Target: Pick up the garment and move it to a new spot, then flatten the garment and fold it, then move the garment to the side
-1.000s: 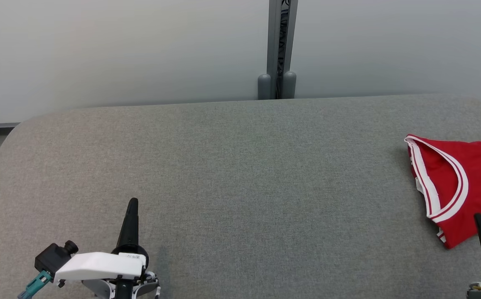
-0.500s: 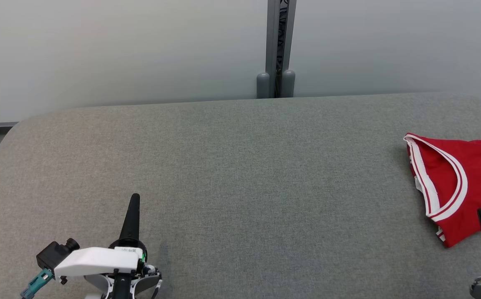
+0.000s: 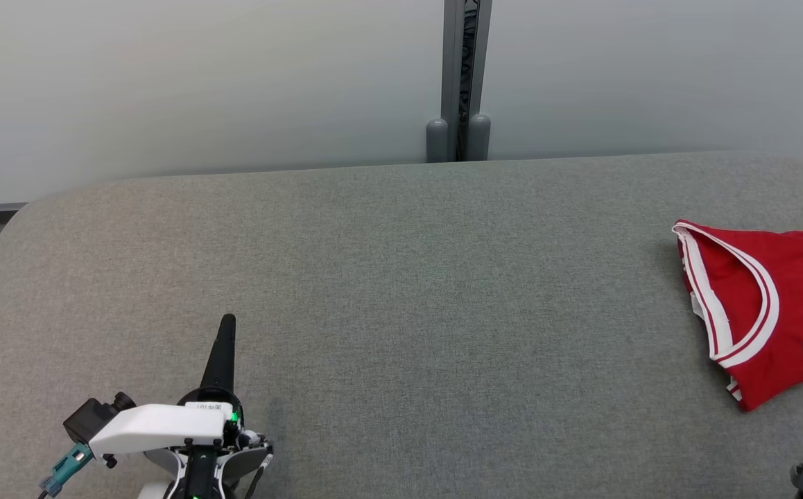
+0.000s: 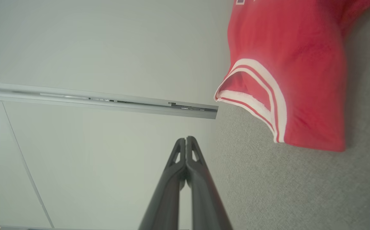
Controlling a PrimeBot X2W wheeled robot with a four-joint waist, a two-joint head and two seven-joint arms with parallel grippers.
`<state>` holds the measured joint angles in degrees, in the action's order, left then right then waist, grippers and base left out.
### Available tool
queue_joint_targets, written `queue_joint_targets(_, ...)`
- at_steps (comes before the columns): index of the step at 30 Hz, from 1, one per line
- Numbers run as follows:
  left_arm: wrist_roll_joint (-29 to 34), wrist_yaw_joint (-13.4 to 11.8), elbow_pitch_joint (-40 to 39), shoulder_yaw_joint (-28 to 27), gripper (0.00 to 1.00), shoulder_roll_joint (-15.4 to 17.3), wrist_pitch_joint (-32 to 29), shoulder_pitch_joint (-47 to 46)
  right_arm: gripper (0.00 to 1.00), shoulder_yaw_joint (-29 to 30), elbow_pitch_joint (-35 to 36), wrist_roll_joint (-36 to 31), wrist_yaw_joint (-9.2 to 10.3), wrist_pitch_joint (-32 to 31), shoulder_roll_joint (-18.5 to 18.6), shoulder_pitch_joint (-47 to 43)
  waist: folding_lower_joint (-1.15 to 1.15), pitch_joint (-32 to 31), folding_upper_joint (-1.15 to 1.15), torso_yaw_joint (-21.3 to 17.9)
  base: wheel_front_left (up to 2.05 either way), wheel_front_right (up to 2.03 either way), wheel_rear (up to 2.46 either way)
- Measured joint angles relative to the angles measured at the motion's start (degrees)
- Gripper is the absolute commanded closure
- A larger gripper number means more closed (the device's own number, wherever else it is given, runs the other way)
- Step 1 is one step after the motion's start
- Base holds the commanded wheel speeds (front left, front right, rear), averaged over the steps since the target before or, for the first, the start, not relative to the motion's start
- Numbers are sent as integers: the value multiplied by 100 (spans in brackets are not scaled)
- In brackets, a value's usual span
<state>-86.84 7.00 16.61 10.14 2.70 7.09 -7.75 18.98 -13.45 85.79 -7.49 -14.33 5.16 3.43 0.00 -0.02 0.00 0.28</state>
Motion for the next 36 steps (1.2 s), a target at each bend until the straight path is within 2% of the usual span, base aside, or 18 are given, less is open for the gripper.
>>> queue_joint_targets(20, -800, 29, 25, 53, 100, 2, -83, -198, 100, 268, -65, 666, 0, -335, -78, 190, 0, 34, 0, -30, 0, 0, 0)
queue_joint_targets(36, -800, 35, 29, 57, 100, 3, -83, -198, 100, 298, -69, 656, 0, -378, -100, 190, 0, 33, 0, -30, 0, 0, 0)
